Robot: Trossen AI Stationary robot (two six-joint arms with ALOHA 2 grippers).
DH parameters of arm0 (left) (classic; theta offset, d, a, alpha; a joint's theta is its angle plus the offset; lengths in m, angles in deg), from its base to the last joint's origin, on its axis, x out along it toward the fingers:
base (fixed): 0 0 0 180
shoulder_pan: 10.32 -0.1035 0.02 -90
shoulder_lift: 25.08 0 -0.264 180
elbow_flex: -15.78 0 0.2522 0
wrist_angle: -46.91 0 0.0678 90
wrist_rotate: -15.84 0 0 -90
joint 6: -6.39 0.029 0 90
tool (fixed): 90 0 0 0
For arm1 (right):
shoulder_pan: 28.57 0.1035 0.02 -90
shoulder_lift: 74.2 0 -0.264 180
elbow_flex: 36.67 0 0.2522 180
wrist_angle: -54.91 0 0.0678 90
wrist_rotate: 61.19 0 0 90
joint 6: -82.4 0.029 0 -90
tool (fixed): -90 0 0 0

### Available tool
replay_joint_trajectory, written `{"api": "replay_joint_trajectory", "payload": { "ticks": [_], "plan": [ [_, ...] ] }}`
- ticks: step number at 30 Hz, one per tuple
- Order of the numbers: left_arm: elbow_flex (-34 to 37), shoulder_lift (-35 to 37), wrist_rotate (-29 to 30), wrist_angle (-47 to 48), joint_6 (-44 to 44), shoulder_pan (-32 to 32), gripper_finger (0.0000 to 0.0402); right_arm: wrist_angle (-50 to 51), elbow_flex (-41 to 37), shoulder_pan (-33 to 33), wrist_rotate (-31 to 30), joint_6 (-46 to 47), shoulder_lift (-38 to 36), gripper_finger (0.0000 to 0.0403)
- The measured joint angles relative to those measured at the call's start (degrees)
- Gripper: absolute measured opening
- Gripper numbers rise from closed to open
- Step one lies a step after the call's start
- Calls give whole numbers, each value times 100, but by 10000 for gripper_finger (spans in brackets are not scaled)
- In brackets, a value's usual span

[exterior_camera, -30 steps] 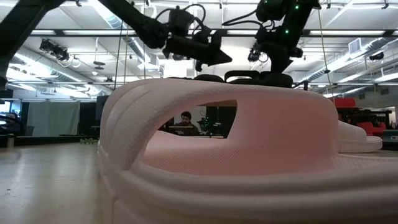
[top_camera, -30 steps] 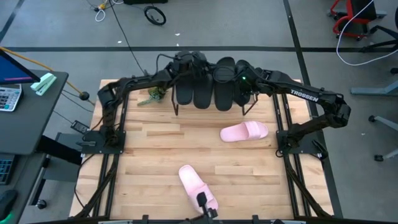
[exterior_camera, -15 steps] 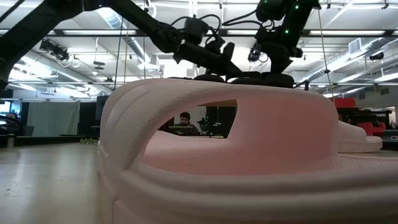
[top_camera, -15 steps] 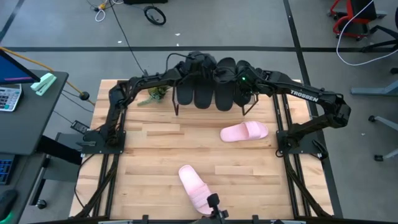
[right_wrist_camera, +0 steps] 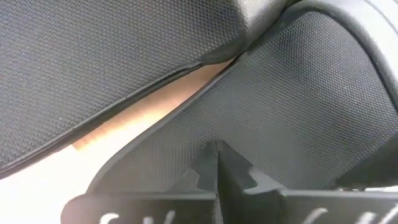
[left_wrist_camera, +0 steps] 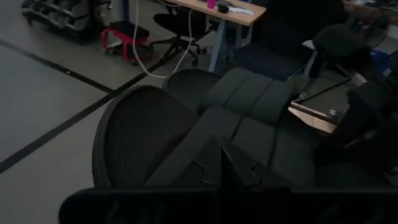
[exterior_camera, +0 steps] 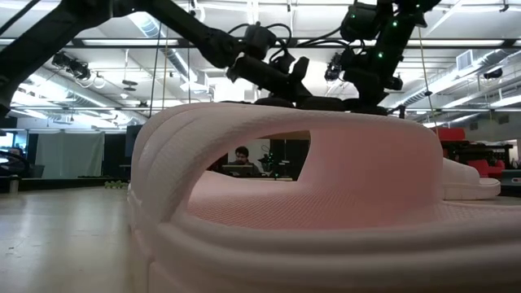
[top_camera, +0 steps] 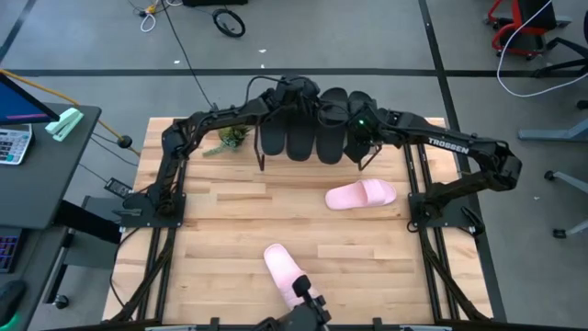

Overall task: Pick and place slides into the shelf
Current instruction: Put the black slide on the shelf

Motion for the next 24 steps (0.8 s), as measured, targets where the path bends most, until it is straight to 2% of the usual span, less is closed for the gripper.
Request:
{"api": "replay_joint_trajectory", "payload": {
  "ticks": [16,24],
  "plan": [
    [11,0,138,576,-176,-31,0,-2,117,97,409,-73,-163,0],
    [11,2,186,643,-175,-49,0,-566,91,448,470,-192,-351,1]
  ]
}}
